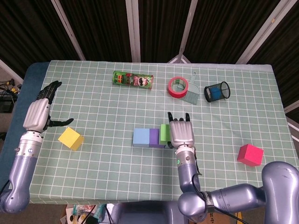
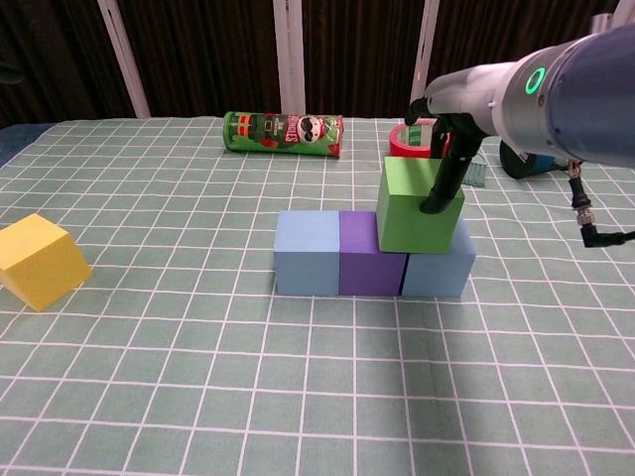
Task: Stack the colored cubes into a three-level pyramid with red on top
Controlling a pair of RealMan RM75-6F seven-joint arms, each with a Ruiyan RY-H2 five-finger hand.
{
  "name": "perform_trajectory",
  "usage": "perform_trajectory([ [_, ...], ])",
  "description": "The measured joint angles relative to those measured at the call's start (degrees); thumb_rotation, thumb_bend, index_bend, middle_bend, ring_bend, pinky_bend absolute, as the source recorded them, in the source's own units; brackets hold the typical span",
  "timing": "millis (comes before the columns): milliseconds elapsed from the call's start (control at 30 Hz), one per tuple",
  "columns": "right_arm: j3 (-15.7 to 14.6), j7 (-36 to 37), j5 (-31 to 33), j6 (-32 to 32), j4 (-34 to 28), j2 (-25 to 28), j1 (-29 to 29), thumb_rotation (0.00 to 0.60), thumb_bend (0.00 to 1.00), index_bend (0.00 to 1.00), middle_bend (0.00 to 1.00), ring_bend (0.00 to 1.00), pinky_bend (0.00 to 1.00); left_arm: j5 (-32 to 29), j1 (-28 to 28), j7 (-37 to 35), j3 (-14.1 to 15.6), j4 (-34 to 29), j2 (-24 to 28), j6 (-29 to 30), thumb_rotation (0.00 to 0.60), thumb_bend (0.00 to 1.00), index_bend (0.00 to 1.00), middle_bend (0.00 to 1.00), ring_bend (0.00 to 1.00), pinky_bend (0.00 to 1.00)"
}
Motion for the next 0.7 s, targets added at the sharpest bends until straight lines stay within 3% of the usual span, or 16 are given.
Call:
perform_trajectory([
  [700, -0.6, 0.2, -0.7, -0.4, 0.7, -0.4, -0.6, 0.600, 0.27, 0.00, 0.44, 0.26, 0.00, -0.1, -0.1, 0.2, 0.1, 0.0, 0.0, 0.0, 0.600, 0.10, 0.00, 0.02, 0.00, 0.00],
])
